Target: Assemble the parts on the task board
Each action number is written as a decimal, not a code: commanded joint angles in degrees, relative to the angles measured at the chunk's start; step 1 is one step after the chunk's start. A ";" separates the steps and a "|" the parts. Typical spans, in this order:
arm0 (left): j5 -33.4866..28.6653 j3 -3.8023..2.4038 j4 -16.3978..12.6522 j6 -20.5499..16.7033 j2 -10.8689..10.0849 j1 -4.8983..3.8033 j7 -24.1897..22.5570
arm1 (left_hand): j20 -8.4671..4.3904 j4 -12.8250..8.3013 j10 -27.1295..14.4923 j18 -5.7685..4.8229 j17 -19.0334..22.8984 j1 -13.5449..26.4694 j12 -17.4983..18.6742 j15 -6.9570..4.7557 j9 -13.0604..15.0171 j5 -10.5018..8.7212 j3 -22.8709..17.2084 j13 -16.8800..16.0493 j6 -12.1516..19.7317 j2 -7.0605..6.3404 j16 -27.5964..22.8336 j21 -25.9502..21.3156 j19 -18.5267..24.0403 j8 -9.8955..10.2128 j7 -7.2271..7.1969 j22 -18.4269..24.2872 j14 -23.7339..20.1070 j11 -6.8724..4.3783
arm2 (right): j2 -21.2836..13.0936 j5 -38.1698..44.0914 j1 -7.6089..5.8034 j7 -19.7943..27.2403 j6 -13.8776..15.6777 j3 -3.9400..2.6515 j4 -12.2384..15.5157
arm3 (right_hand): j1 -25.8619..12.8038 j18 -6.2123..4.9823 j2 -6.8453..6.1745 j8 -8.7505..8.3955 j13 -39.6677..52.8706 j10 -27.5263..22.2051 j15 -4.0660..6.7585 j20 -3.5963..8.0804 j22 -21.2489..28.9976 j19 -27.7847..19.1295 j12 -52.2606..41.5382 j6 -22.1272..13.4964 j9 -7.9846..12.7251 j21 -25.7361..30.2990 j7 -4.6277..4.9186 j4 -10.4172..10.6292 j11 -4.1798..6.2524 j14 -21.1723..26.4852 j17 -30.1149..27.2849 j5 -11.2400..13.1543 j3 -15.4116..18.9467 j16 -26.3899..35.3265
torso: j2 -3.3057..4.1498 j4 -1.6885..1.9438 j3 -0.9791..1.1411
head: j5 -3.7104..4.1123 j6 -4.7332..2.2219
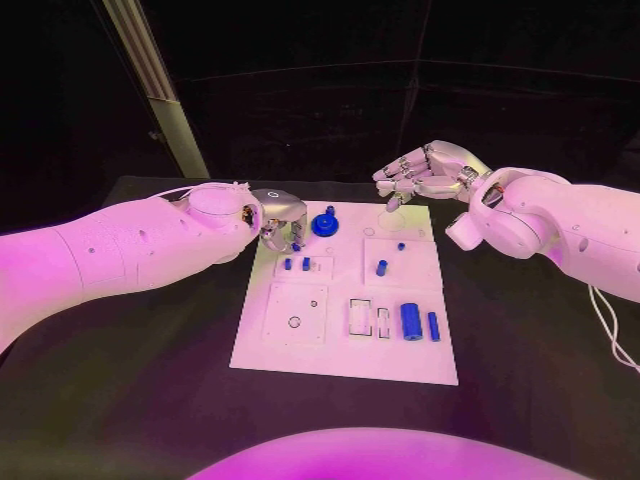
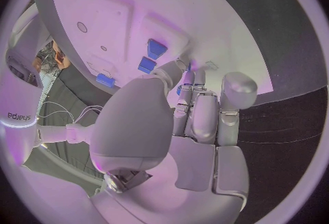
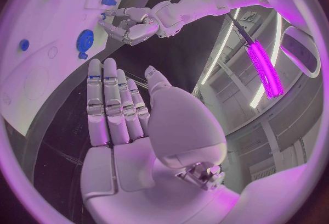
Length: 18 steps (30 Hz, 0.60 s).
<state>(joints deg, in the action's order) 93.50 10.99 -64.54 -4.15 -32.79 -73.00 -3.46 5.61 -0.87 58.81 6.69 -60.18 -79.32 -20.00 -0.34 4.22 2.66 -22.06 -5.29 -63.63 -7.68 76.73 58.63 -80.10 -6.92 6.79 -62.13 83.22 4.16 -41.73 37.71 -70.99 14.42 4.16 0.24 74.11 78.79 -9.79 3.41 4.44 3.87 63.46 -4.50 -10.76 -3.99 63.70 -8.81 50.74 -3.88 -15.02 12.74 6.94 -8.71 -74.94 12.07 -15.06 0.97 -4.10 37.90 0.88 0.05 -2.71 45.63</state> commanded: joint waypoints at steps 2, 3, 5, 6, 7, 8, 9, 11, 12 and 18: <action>2.13 0.88 0.19 2.66 0.25 1.38 1.04 | -0.56 -0.11 1.00 0.14 -0.18 -0.33 -0.51 -0.48 0.14 0.08 -0.35 -0.24 -0.99 1.17 0.28 0.32 -0.09 -0.44 -0.15 -0.23 0.12 -0.31 | -0.04 -0.05 -0.10 0.36 -0.28 -0.03 0.15 | -0.34 -0.73 0.45 0.39 -0.03 -0.53 -0.40 -0.19 0.07 0.32 -0.32 -0.27 -0.01 0.26 0.17 0.14 0.04 0.06 -0.08 -0.35 -0.16 0.22 | 0.01 -0.04 0.02 | 0.02 -0.07; 2.18 0.89 0.20 2.57 0.27 1.39 1.00 | -0.62 -0.09 1.16 0.13 -0.23 -0.38 -0.59 -0.55 0.17 0.08 -0.39 -0.26 -1.18 1.33 0.31 0.38 -0.12 -0.50 -0.20 -0.28 0.15 -0.39 | -0.05 -0.05 -0.10 0.36 -0.28 -0.03 0.16 | -0.34 -0.73 0.45 0.39 -0.03 -0.53 -0.40 -0.19 0.07 0.32 -0.32 -0.27 -0.01 0.26 0.17 0.14 0.04 0.06 -0.08 -0.35 -0.16 0.22 | 0.02 -0.05 0.02 | 0.03 -0.08; 2.23 0.89 0.20 2.40 0.29 1.41 0.90 | -0.75 -0.11 1.55 0.12 -0.33 -0.61 -0.77 -0.70 0.22 0.08 -0.59 -0.31 -1.62 1.76 0.38 0.42 -0.17 -0.66 -0.34 -0.34 0.19 -0.57 | -0.05 -0.05 -0.10 0.36 -0.28 -0.03 0.18 | -0.34 -0.73 0.45 0.39 -0.03 -0.53 -0.40 -0.19 0.07 0.32 -0.32 -0.27 -0.01 0.26 0.17 0.14 0.04 0.06 -0.08 -0.35 -0.16 0.22 | 0.03 -0.04 0.01 | 0.07 -0.10; 2.25 0.89 0.19 2.29 0.30 1.42 0.81 | -0.82 -0.15 1.72 0.11 -0.35 -0.76 -0.83 -0.77 0.25 0.08 -0.72 -0.33 -1.82 1.98 0.40 0.45 -0.19 -0.72 -0.39 -0.38 0.21 -0.66 | -0.05 -0.05 -0.10 0.35 -0.28 -0.03 0.18 | -0.34 -0.73 0.45 0.39 -0.03 -0.53 -0.40 -0.19 0.07 0.32 -0.32 -0.27 -0.01 0.26 0.17 0.14 0.04 0.06 -0.08 -0.35 -0.16 0.22 | 0.02 -0.05 0.01 | 0.07 -0.11; 2.27 0.89 0.18 2.14 0.31 1.44 0.70 | -0.88 -0.17 1.89 0.10 -0.40 -0.90 -0.90 -0.85 0.27 0.08 -0.86 -0.34 -2.02 2.23 0.43 0.49 -0.22 -0.79 -0.44 -0.43 0.23 -0.75 | -0.06 -0.05 -0.10 0.35 -0.27 -0.03 0.19 | -0.34 -0.73 0.45 0.39 -0.03 -0.53 -0.40 -0.19 0.07 0.32 -0.32 -0.27 -0.01 0.26 0.17 0.14 0.04 0.06 -0.08 -0.35 -0.16 0.22 | 0.02 -0.04 0.00 | 0.08 -0.12; 2.28 0.89 0.16 1.95 0.32 1.45 0.57 | -0.95 -0.17 2.07 0.08 -0.48 -1.01 -0.96 -0.91 0.30 0.08 -1.01 -0.36 -2.24 2.50 0.48 0.56 -0.26 -0.87 -0.48 -0.50 0.26 -0.82 | -0.06 -0.05 -0.10 0.35 -0.27 -0.03 0.19 | -0.34 -0.73 0.45 0.39 -0.03 -0.53 -0.40 -0.19 0.07 0.32 -0.32 -0.27 -0.01 0.26 0.17 0.14 0.04 0.06 -0.08 -0.35 -0.16 0.22 | 0.02 -0.04 0.00 | 0.08 -0.12; 2.29 0.89 0.15 1.71 0.32 1.46 0.44 | -1.01 -0.12 2.26 0.06 -0.54 -1.06 -1.03 -0.98 0.34 0.08 -1.14 -0.38 -2.47 2.81 0.52 0.65 -0.30 -0.96 -0.51 -0.59 0.28 -0.90 | -0.06 -0.05 -0.10 0.35 -0.27 -0.03 0.19 | -0.34 -0.73 0.45 0.39 -0.03 -0.53 -0.40 -0.19 0.07 0.32 -0.32 -0.27 -0.01 0.26 0.17 0.14 0.04 0.06 -0.08 -0.35 -0.16 0.22 | 0.02 -0.03 0.00 | 0.09 -0.09; 2.31 0.89 0.12 1.18 0.31 1.47 0.13 | -1.12 0.04 2.60 0.03 -0.65 -1.12 -1.14 -1.09 0.40 0.08 -1.45 -0.41 -2.88 3.52 0.60 0.77 -0.37 -1.12 -0.58 -0.72 0.34 -1.04 | -0.07 -0.05 -0.10 0.34 -0.28 -0.03 0.19 | -0.34 -0.73 0.45 0.39 -0.03 -0.53 -0.40 -0.19 0.07 0.32 -0.32 -0.27 -0.01 0.26 0.17 0.14 0.04 0.06 -0.08 -0.35 -0.16 0.22 | 0.03 -0.02 0.00 | 0.08 -0.07; 2.32 0.89 0.11 0.97 0.30 1.48 0.03 | -1.16 0.09 2.69 0.02 -0.68 -1.12 -1.16 -1.13 0.41 0.08 -1.52 -0.41 -2.97 3.71 0.62 0.82 -0.40 -1.15 -0.60 -0.77 0.35 -1.08 | -0.07 -0.05 -0.10 0.34 -0.28 -0.03 0.19 | -0.34 -0.73 0.45 0.39 -0.03 -0.53 -0.40 -0.19 0.07 0.32 -0.32 -0.27 -0.01 0.26 0.17 0.14 0.04 0.06 -0.08 -0.35 -0.16 0.22 | 0.03 -0.01 0.01 | 0.08 -0.08; 2.33 0.88 0.04 -0.57 0.09 1.49 -0.30 | -1.24 0.21 2.79 -0.01 -0.75 -1.02 -1.14 -1.19 0.41 0.07 -1.61 -0.39 -3.02 3.95 0.68 0.89 -0.45 -1.13 -0.59 -0.85 0.39 -1.11 | -0.07 -0.03 -0.10 0.33 -0.29 -0.03 0.18 | -0.34 -0.73 0.45 0.39 -0.03 -0.53 -0.40 -0.19 0.07 0.32 -0.32 -0.27 -0.01 0.26 0.17 0.14 0.04 0.06 -0.08 -0.35 -0.16 0.22 | -0.01 0.01 0.00 | 0.07 -0.10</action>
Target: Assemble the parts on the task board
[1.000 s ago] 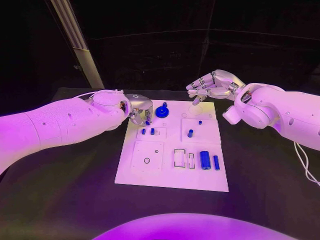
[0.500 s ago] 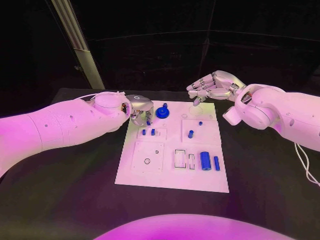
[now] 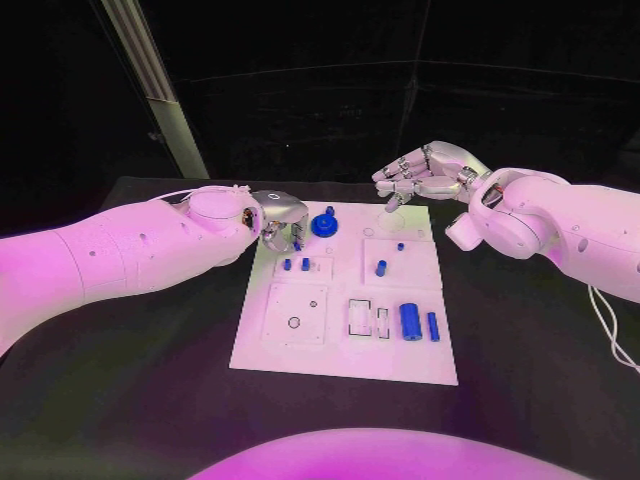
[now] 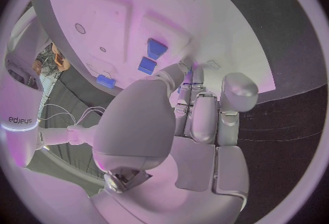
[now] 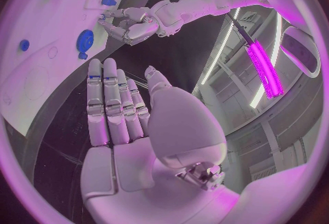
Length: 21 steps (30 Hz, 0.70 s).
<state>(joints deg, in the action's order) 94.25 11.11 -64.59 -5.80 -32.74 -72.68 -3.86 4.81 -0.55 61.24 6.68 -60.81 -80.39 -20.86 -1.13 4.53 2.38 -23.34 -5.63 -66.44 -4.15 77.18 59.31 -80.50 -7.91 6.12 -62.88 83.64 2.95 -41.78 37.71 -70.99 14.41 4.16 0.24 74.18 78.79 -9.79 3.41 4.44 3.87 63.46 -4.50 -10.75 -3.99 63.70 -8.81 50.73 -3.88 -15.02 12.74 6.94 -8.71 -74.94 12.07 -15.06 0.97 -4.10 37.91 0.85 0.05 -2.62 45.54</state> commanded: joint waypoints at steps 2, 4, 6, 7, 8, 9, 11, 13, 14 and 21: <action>1.57 0.76 -0.03 0.44 -0.17 1.17 0.11 | -0.47 -0.02 0.25 -0.03 -0.16 0.26 -0.16 -0.39 0.02 0.34 -0.28 0.01 0.06 0.30 0.25 0.23 -0.08 0.06 0.16 -0.13 -0.03 0.16 | -0.04 0.00 -0.11 0.35 -0.29 -0.03 0.10 | -0.34 -0.72 0.45 0.39 -0.03 -0.53 -0.40 -0.19 0.07 0.32 -0.32 -0.27 -0.01 0.27 0.17 0.14 0.04 0.06 -0.08 -0.35 -0.16 0.22 | -0.01 0.05 -0.01 | -0.01 -0.08; 1.57 0.75 -0.23 -0.28 -0.52 1.17 0.17 | -0.48 0.15 0.02 -0.05 0.07 0.64 0.03 -0.32 -0.11 0.35 -0.14 0.10 0.48 -0.01 0.14 0.16 -0.08 0.35 0.31 -0.09 -0.10 0.30 | -0.05 0.02 -0.11 0.36 -0.29 -0.03 0.09 | -0.34 -0.72 0.45 0.39 -0.03 -0.53 -0.40 -0.19 0.07 0.32 -0.32 -0.27 -0.01 0.27 0.17 0.14 0.04 0.06 -0.08 -0.35 -0.16 0.22 | -0.01 0.08 -0.02 | 0.04 -0.11; 1.56 0.73 -0.43 -0.87 -0.86 1.16 0.26 | -0.45 0.35 -0.22 -0.08 0.16 1.08 0.21 -0.22 -0.27 0.35 0.04 0.18 1.04 -0.42 0.09 0.14 -0.10 0.73 0.48 -0.10 -0.12 0.45 | -0.07 0.03 -0.11 0.36 -0.28 -0.03 0.09 | -0.34 -0.72 0.45 0.39 -0.03 -0.53 -0.40 -0.19 0.07 0.32 -0.32 -0.27 -0.01 0.27 0.17 0.14 0.04 0.06 -0.08 -0.35 -0.16 0.22 | -0.04 0.09 0.00 | -0.02 -0.19; 1.55 0.72 -0.54 -1.18 -1.04 1.14 0.30 | -0.43 0.45 -0.35 -0.10 0.21 1.29 0.30 -0.16 -0.35 0.35 0.12 0.22 1.33 -0.65 0.07 0.14 -0.11 0.94 0.56 -0.12 -0.13 0.52 | -0.07 0.03 -0.11 0.36 -0.28 -0.03 0.08 | -0.34 -0.72 0.45 0.39 -0.03 -0.53 -0.40 -0.19 0.07 0.32 -0.32 -0.27 -0.01 0.27 0.17 0.14 0.04 0.06 -0.08 -0.35 -0.16 0.22 | -0.05 0.10 0.01 | -0.03 -0.22; 1.54 0.72 -0.67 -1.49 -1.22 1.13 0.34 | -0.39 0.58 -0.53 -0.12 0.26 1.52 0.41 -0.09 -0.44 0.35 0.18 0.28 1.63 -0.90 0.05 0.14 -0.12 1.16 0.66 -0.13 -0.14 0.62 | -0.07 0.04 -0.11 0.36 -0.28 -0.03 0.08 | -0.34 -0.72 0.45 0.39 -0.03 -0.53 -0.40 -0.19 0.07 0.32 -0.32 -0.27 -0.01 0.27 0.17 0.14 0.04 0.06 -0.08 -0.35 -0.16 0.22 | -0.03 0.08 0.02 | -0.05 -0.26; 1.54 0.70 -0.81 -1.79 -1.39 1.12 0.37 | -0.36 0.66 -0.66 -0.13 0.28 1.65 0.50 -0.04 -0.49 0.35 0.18 0.32 1.82 -1.05 0.04 0.14 -0.14 1.31 0.72 -0.15 -0.14 0.68 | -0.07 0.04 -0.11 0.37 -0.28 -0.03 0.07 | -0.34 -0.72 0.45 0.39 -0.03 -0.53 -0.40 -0.19 0.07 0.32 -0.32 -0.27 -0.01 0.27 0.17 0.14 0.04 0.06 -0.08 -0.35 -0.16 0.22 | -0.03 0.08 0.02 | -0.07 -0.30; 1.40 0.67 -1.11 -2.39 -1.73 1.09 0.40 | -0.33 0.73 -0.76 -0.14 0.31 1.75 0.56 0.00 -0.53 0.35 0.17 0.35 1.97 -1.20 0.03 0.17 -0.16 1.44 0.78 -0.19 -0.13 0.73 | -0.06 0.04 -0.11 0.38 -0.27 -0.03 0.06 | -0.34 -0.72 0.45 0.39 -0.03 -0.53 -0.40 -0.19 0.07 0.32 -0.32 -0.27 -0.01 0.27 0.17 0.14 0.04 0.06 -0.08 -0.35 -0.16 0.22 | 0.01 0.07 0.00 | -0.11 -0.39; 1.08 0.62 -1.42 -2.93 -2.05 1.07 0.38 | -0.32 0.77 -0.82 -0.15 0.33 1.81 0.60 0.03 -0.56 0.35 0.16 0.37 2.06 -1.31 0.02 0.18 -0.17 1.53 0.82 -0.20 -0.13 0.76 | -0.06 0.05 -0.11 0.39 -0.27 -0.03 0.04 | -0.34 -0.72 0.45 0.39 -0.03 -0.53 -0.40 -0.19 0.07 0.32 -0.32 -0.27 -0.01 0.27 0.17 0.14 0.04 0.06 -0.08 -0.35 -0.16 0.22 | 0.01 0.09 -0.03 | -0.09 -0.40; 0.93 0.58 -1.60 -3.21 -2.24 1.05 0.37 | -0.31 0.77 -0.82 -0.15 0.32 1.81 0.60 0.03 -0.56 0.35 0.16 0.37 2.07 -1.31 0.02 0.19 -0.18 1.54 0.83 -0.21 -0.13 0.76 | -0.06 0.05 -0.11 0.40 -0.28 -0.03 0.03 | -0.34 -0.72 0.45 0.39 -0.03 -0.53 -0.40 -0.19 0.07 0.32 -0.32 -0.27 -0.01 0.27 0.17 0.14 0.04 0.06 -0.08 -0.35 -0.16 0.22 | 0.00 0.08 -0.05 | -0.13 -0.41; -0.11 0.18 -2.76 -4.96 -3.59 0.77 0.35 | -0.29 0.83 -0.86 -0.19 0.26 1.89 0.63 0.07 -0.59 0.35 0.14 0.38 2.17 -1.48 0.06 0.34 -0.25 1.65 0.91 -0.36 -0.09 0.81 | -0.12 0.05 -0.11 0.44 -0.24 -0.03 -0.05 | -0.34 -0.72 0.45 0.39 -0.03 -0.53 -0.40 -0.19 0.07 0.32 -0.32 -0.27 -0.01 0.27 0.17 0.14 0.04 0.06 -0.08 -0.35 -0.16 0.22 | -0.03 0.10 0.02 | -0.26 -0.55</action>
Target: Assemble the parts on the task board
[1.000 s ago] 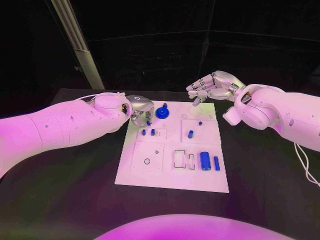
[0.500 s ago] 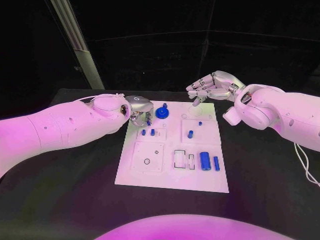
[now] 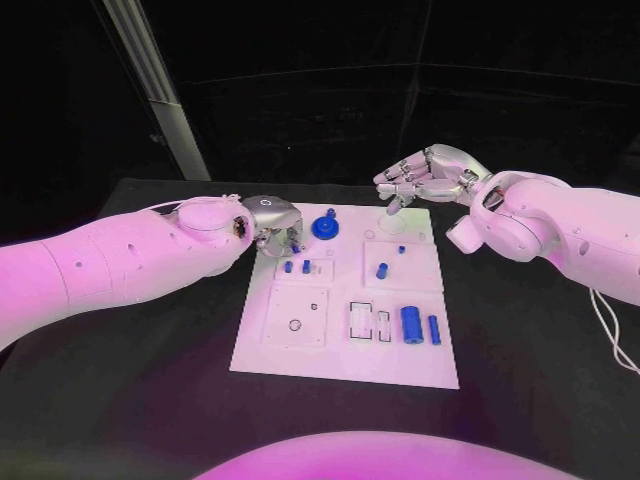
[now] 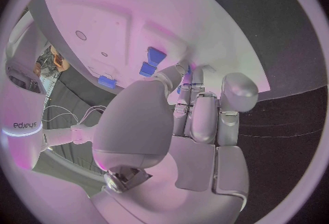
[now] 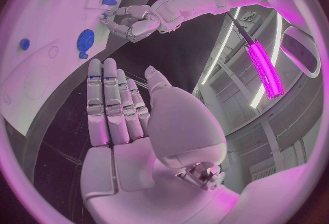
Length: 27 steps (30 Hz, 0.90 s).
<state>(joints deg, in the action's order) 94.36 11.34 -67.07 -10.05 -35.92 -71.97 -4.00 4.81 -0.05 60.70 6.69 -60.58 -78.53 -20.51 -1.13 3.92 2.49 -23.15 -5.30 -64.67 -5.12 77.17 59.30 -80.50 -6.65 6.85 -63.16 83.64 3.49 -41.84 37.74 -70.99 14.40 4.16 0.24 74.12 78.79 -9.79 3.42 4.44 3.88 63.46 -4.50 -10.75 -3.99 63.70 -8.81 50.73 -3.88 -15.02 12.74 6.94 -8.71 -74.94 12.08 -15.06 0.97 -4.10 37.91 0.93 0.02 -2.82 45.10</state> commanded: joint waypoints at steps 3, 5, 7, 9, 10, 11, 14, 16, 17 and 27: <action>-0.49 -0.30 -0.54 -1.34 -0.79 0.01 0.46 | -0.29 0.33 -0.32 -0.19 0.03 0.03 0.28 0.07 0.01 0.25 -0.06 0.05 0.40 -0.51 0.06 0.35 -0.25 0.38 0.18 -0.08 -0.09 0.27 | -0.07 0.01 -0.11 0.46 -0.23 -0.03 0.00 | -0.31 -0.73 0.50 0.40 -0.03 -0.55 -0.40 -0.19 0.07 0.35 -0.35 -0.27 -0.01 0.31 0.17 0.16 0.04 0.06 -0.10 -0.34 -0.23 0.22 | -0.02 0.01 0.04 | -0.13 -0.21; -0.61 -0.41 -0.68 -1.66 -1.00 -0.02 0.45 | -0.29 0.33 -0.32 -0.19 0.03 0.03 0.28 0.07 0.01 0.25 -0.06 0.05 0.40 -0.51 0.06 0.35 -0.25 0.38 0.18 -0.08 -0.09 0.27 | -0.09 0.01 -0.11 0.47 -0.24 -0.03 -0.01 | -0.30 -0.73 0.52 0.40 -0.03 -0.56 -0.40 -0.19 0.06 0.36 -0.36 -0.28 -0.01 0.33 0.17 0.17 0.04 0.07 -0.11 -0.34 -0.26 0.22 | 0.01 0.00 0.02 | -0.13 -0.25; -0.83 -0.47 -0.85 -2.02 -1.20 -0.03 0.41 | -0.28 0.36 -0.32 -0.22 -0.10 0.07 0.28 0.08 0.01 0.25 -0.06 0.05 0.41 -0.56 0.12 0.48 -0.30 0.41 0.21 -0.19 -0.05 0.29 | -0.09 0.01 -0.11 0.48 -0.23 -0.03 -0.01 | -0.30 -0.73 0.52 0.40 -0.03 -0.56 -0.40 -0.19 0.06 0.36 -0.36 -0.28 -0.01 0.33 0.17 0.17 0.04 0.07 -0.11 -0.34 -0.26 0.22 | 0.01 -0.01 0.01 | -0.18 -0.27; -1.18 -0.52 -1.04 -2.43 -1.39 -0.03 0.34 | -0.28 0.36 -0.31 -0.22 -0.09 0.07 0.28 0.08 0.01 0.25 -0.07 0.05 0.41 -0.56 0.12 0.48 -0.31 0.41 0.21 -0.20 -0.05 0.29 | -0.11 0.01 -0.11 0.49 -0.23 -0.03 -0.01 | -0.30 -0.73 0.52 0.40 -0.03 -0.56 -0.40 -0.19 0.06 0.36 -0.36 -0.28 -0.01 0.33 0.17 0.17 0.04 0.07 -0.11 -0.34 -0.26 0.22 | 0.00 -0.03 0.01 | -0.21 -0.27; -1.34 -0.53 -1.13 -2.65 -1.48 -0.03 0.29 | -0.28 0.36 -0.31 -0.22 -0.09 0.07 0.28 0.08 0.01 0.25 -0.07 0.05 0.41 -0.56 0.12 0.48 -0.31 0.41 0.21 -0.20 -0.05 0.29 | -0.12 0.01 -0.11 0.49 -0.23 -0.03 -0.01 | -0.30 -0.73 0.52 0.40 -0.03 -0.56 -0.40 -0.19 0.06 0.36 -0.36 -0.28 -0.01 0.33 0.17 0.17 0.04 0.07 -0.11 -0.34 -0.26 0.22 | 0.01 -0.03 0.01 | -0.23 -0.26; -1.71 -0.56 -1.24 -2.93 -1.58 -0.03 0.20 | -0.28 0.36 -0.31 -0.22 -0.09 0.07 0.28 0.08 0.01 0.25 -0.07 0.05 0.41 -0.56 0.12 0.48 -0.31 0.41 0.21 -0.20 -0.05 0.29 | -0.13 0.01 -0.11 0.49 -0.23 -0.03 -0.01 | -0.30 -0.73 0.52 0.40 -0.03 -0.56 -0.40 -0.19 0.06 0.36 -0.36 -0.28 -0.01 0.33 0.17 0.17 0.04 0.07 -0.11 -0.34 -0.26 0.22 | 0.01 -0.02 0.02 | -0.24 -0.34; -3.36 -0.62 -1.63 -3.87 -1.96 -0.03 -0.21 | -0.27 0.34 -0.28 -0.24 -0.25 -0.04 0.26 0.09 0.02 0.26 -0.21 0.05 0.38 -0.51 0.19 0.62 -0.37 0.44 0.22 -0.32 0.01 0.27 | -0.14 0.01 -0.11 0.51 -0.23 -0.03 -0.01 | -0.30 -0.73 0.52 0.40 -0.03 -0.56 -0.40 -0.19 0.06 0.36 -0.36 -0.28 -0.01 0.33 0.17 0.17 0.04 0.07 -0.11 -0.34 -0.26 0.22 | 0.01 -0.06 0.03 | -0.24 -0.36; -5.40 -0.69 -1.94 -4.44 -2.27 -0.03 -0.61 | -0.26 0.33 -0.27 -0.26 -0.30 -0.11 0.26 0.09 0.02 0.27 -0.29 0.05 0.36 -0.50 0.22 0.70 -0.41 0.45 0.23 -0.40 0.03 0.27 | -0.16 0.01 -0.11 0.51 -0.23 -0.03 0.00 | -0.33 -0.73 0.53 0.41 -0.03 -0.57 -0.40 -0.19 0.06 0.37 -0.37 -0.28 -0.01 0.35 0.17 0.20 0.04 0.07 -0.11 -0.32 -0.27 0.22 | 0.03 -0.09 0.03 | -0.27 -0.36; -6.54 -0.72 -2.08 -4.66 -2.43 -0.03 -0.79 | -0.26 0.32 -0.27 -0.26 -0.29 -0.12 0.26 0.09 0.02 0.27 -0.30 0.05 0.36 -0.50 0.22 0.70 -0.42 0.45 0.23 -0.40 0.03 0.27 | -0.17 0.01 -0.11 0.51 -0.22 -0.03 0.00 | -0.33 -0.73 0.53 0.41 -0.03 -0.57 -0.40 -0.19 0.06 0.37 -0.37 -0.28 -0.01 0.35 0.17 0.20 0.04 0.07 -0.11 -0.32 -0.27 0.22 | 0.04 -0.09 0.02 | -0.26 -0.34; -13.28 -0.82 -2.91 -4.59 -3.24 -0.01 -1.58 | -0.23 0.16 -0.33 -0.25 -0.08 -0.49 0.28 0.10 0.01 0.28 -0.70 0.07 0.35 -0.56 0.13 0.67 -0.46 0.57 0.30 -0.39 0.03 0.31 | -0.19 0.01 -0.11 0.49 -0.19 -0.03 -0.01 | -0.33 -0.73 0.53 0.41 -0.03 -0.57 -0.40 -0.19 0.06 0.37 -0.37 -0.28 -0.01 0.35 0.17 0.20 0.04 0.07 -0.11 -0.32 -0.27 0.22 | 0.01 -0.01 -0.01 | -0.11 -0.40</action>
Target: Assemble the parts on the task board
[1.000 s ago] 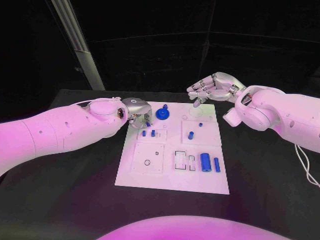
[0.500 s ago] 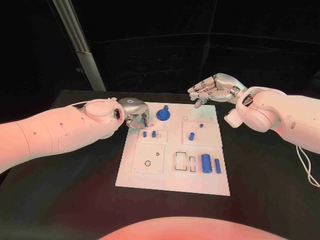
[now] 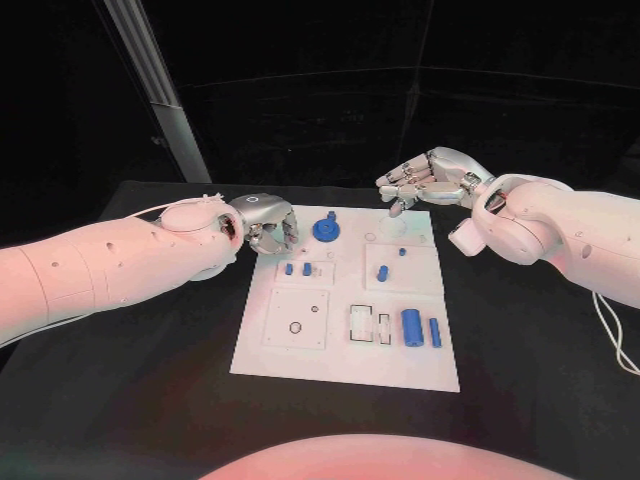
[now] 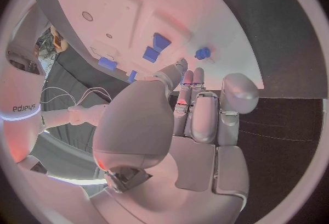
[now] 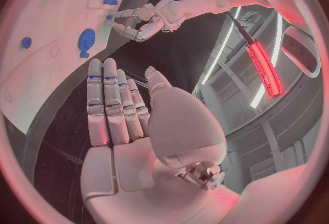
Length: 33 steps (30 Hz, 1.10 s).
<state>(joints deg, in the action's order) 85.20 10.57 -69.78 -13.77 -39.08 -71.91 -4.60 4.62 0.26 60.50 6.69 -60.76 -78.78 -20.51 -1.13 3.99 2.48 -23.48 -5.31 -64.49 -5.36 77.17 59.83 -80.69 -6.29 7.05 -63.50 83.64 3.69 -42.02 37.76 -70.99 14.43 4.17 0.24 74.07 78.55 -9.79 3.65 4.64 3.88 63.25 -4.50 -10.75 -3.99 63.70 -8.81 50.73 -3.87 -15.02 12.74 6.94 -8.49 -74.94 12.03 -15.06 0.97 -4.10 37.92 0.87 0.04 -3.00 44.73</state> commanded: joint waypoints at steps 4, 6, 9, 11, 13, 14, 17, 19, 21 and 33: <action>-4.51 -0.06 -0.17 -0.48 -0.11 -0.06 -0.78 | -0.04 -0.17 -0.14 -0.24 0.07 -0.30 0.29 0.11 -0.05 0.28 -0.43 0.08 0.17 -0.32 0.15 0.10 -0.27 0.22 0.11 -0.03 0.04 0.11 | 0.02 0.00 -0.11 0.46 -0.23 -0.03 0.01 | -0.09 -0.73 0.29 0.21 -0.03 -0.36 -0.40 -0.19 0.06 0.37 -0.37 -0.28 -0.01 0.35 0.17 0.20 -0.17 0.07 -0.06 -0.32 -0.27 0.22 | -0.02 -0.03 -0.02 | -0.02 -0.09; -4.60 -0.06 -0.09 -0.20 -0.07 -0.06 -0.63 | -0.03 -0.22 -0.16 -0.25 0.05 -0.40 0.30 0.12 -0.05 0.28 -0.54 0.09 0.17 -0.32 0.16 0.15 -0.29 0.25 0.14 -0.08 0.05 0.13 | 0.02 0.00 -0.11 0.45 -0.23 -0.03 0.00 | -0.09 -0.73 0.29 0.21 -0.03 -0.36 -0.40 -0.19 0.06 0.37 -0.37 -0.28 -0.01 0.35 0.17 0.20 -0.17 0.07 -0.06 -0.32 -0.27 0.22 | 0.00 -0.06 0.01 | -0.05 -0.10; -4.68 -0.06 0.07 0.13 0.00 -0.06 -0.43 | 0.00 -0.28 -0.29 -0.25 -0.11 -0.54 0.39 0.16 -0.06 0.28 -0.74 0.13 0.21 -0.38 0.24 0.16 -0.31 0.35 0.25 -0.10 0.10 0.21 | 0.02 0.00 -0.11 0.44 -0.23 -0.03 0.01 | -0.09 -0.73 0.29 0.21 -0.03 -0.36 -0.40 -0.19 0.06 0.37 -0.37 -0.28 -0.01 0.35 0.17 0.20 -0.17 0.07 -0.06 -0.32 -0.27 0.22 | 0.00 -0.05 0.03 | -0.03 -0.13; -4.71 -0.06 0.15 0.26 0.00 -0.06 -0.31 | 0.05 -0.28 -0.60 -0.25 -0.06 -0.57 0.61 0.25 -0.08 0.27 -0.92 0.23 0.26 -0.46 0.23 0.07 -0.29 0.45 0.38 -0.05 0.11 0.36 | 0.01 0.00 -0.11 0.43 -0.23 -0.03 0.02 | -0.09 -0.73 0.29 0.21 -0.03 -0.36 -0.40 -0.19 0.06 0.37 -0.37 -0.28 -0.01 0.35 0.17 0.20 -0.17 0.07 -0.06 -0.32 -0.27 0.22 | 0.03 -0.03 0.02 | 0.04 -0.16; -4.73 -0.06 0.26 0.22 -0.05 -0.07 -0.26 | 0.13 -0.26 -1.03 -0.25 0.04 -0.57 0.95 0.39 -0.14 0.27 -1.13 0.38 0.57 -0.60 0.21 -0.03 -0.26 0.72 0.54 0.01 0.11 0.54 | 0.00 0.00 -0.11 0.42 -0.23 -0.03 0.02 | -0.09 -0.73 0.29 0.21 -0.03 -0.36 -0.40 -0.19 0.06 0.37 -0.37 -0.28 -0.01 0.35 0.17 0.20 -0.17 0.07 -0.06 -0.32 -0.27 0.22 | 0.02 -0.01 0.00 | 0.08 -0.15; -4.73 -0.06 0.33 0.18 -0.08 -0.07 -0.24 | 0.18 -0.24 -1.14 -0.26 0.03 -0.57 1.07 0.46 -0.21 0.27 -1.25 0.44 0.92 -0.67 0.22 -0.02 -0.27 0.97 0.65 -0.02 0.12 0.62 | -0.01 0.00 -0.11 0.41 -0.22 -0.03 0.02 | -0.09 -0.73 0.29 0.21 -0.03 -0.36 -0.40 -0.19 0.06 0.37 -0.37 -0.28 -0.01 0.35 0.17 0.20 -0.17 0.07 -0.06 -0.32 -0.27 0.22 | 0.00 0.00 -0.01 | 0.10 -0.14; -4.74 -0.06 0.58 -0.14 -0.24 -0.07 -0.36 | 0.26 -0.22 -1.25 -0.25 0.04 -0.58 1.26 0.56 -0.26 0.27 -1.46 0.53 1.36 -0.82 0.23 -0.13 -0.25 1.32 0.79 0.05 0.12 0.74 | -0.03 0.00 -0.11 0.40 -0.21 -0.03 0.02 | -0.09 -0.73 0.29 0.21 -0.03 -0.36 -0.40 -0.19 0.06 0.37 -0.37 -0.28 -0.01 0.35 0.17 0.20 -0.17 0.07 -0.06 -0.32 -0.27 0.22 | 0.01 0.03 -0.01 | 0.08 -0.20; -4.97 -0.07 0.62 -0.92 -0.44 -0.07 -0.86 | 0.33 -0.16 -1.38 -0.25 0.13 -0.50 1.44 0.65 -0.26 0.26 -1.59 0.62 1.61 -1.03 0.21 -0.15 -0.25 1.55 0.85 0.04 0.11 0.84 | -0.05 0.00 -0.11 0.40 -0.20 -0.03 0.04 | -0.09 -0.73 0.29 0.21 -0.03 -0.36 -0.40 -0.19 0.06 0.37 -0.37 -0.28 -0.01 0.35 0.17 0.20 -0.17 0.07 -0.06 -0.32 -0.27 0.22 | 0.00 0.03 0.02 | 0.09 -0.19; -7.32 -0.29 0.81 -2.04 -0.64 -0.08 -1.85 | 0.40 0.00 -1.50 -0.23 0.27 -0.19 1.61 0.72 -0.30 0.26 -1.54 0.72 2.04 -1.39 0.16 -0.30 -0.21 1.87 0.88 0.14 0.09 0.91 | -0.06 0.00 -0.11 0.39 -0.19 -0.03 0.04 | -0.09 -0.73 0.29 0.21 -0.03 -0.36 -0.40 -0.19 0.06 0.37 -0.37 -0.28 -0.01 0.35 0.17 0.20 -0.17 0.07 -0.06 -0.32 -0.27 0.22 | -0.01 0.05 0.01 | 0.11 -0.22; -35.29 -1.91 1.25 -0.10 -3.49 -1.54 -7.92 | 1.61 1.35 -3.67 1.76 9.55 2.81 -3.55 1.59 0.82 2.71 6.94 -1.94 8.72 -5.90 -4.59 -12.17 4.93 -0.87 2.24 9.36 -4.95 1.72 | -0.24 0.00 -0.11 0.31 -0.08 -0.03 0.02 | -0.09 -0.73 0.29 0.21 -0.03 -0.36 -0.40 -0.19 0.06 0.37 -0.37 -0.28 -0.01 0.35 0.17 0.20 -0.17 0.07 -0.06 -0.32 -0.27 0.22 | -0.01 0.00 0.03 | 0.21 -0.14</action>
<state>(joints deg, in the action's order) 59.93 8.74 -68.35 -15.34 -42.33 -73.19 -9.72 6.18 1.64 57.02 7.58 -51.41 -75.55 -23.54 0.47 4.71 4.92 -16.99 -6.97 -56.03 -10.89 72.65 47.95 -75.91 -6.81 9.31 -54.34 78.86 5.45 -42.21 37.77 -70.99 14.40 4.18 0.24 74.06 78.55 -9.79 3.65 4.64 3.88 63.25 -4.50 -10.75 -3.99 63.70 -8.81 50.74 -3.88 -15.03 12.74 6.94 -8.50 -74.94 12.04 -15.06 0.97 -4.10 37.92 0.87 0.04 -2.74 44.51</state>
